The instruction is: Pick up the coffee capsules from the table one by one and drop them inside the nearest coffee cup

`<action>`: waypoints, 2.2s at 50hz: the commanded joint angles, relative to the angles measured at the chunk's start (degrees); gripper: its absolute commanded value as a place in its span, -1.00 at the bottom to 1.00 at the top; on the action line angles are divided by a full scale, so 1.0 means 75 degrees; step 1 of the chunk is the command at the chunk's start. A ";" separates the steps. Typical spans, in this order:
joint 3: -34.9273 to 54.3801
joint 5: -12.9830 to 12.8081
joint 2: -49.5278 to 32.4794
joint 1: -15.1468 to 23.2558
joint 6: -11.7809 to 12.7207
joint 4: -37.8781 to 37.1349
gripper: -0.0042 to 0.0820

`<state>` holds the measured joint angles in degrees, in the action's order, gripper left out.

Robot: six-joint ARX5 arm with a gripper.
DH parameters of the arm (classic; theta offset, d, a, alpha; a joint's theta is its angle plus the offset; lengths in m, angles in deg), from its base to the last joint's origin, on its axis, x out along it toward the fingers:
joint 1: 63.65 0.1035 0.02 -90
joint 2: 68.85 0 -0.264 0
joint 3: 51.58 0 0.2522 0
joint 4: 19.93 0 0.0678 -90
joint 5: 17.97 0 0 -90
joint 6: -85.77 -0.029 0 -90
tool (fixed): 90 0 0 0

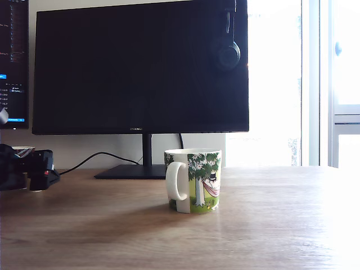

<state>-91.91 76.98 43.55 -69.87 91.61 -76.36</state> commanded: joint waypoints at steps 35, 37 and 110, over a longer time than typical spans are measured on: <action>-0.1262 0.0195 0.1064 0.0015 -0.0041 0.0790 0.78; -0.1262 0.0195 0.1064 0.0015 -0.0044 0.0790 0.77; -0.1224 0.0924 -0.1029 0.0006 -0.0256 0.3858 -0.59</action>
<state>-102.23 83.78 38.28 -69.87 89.87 -48.10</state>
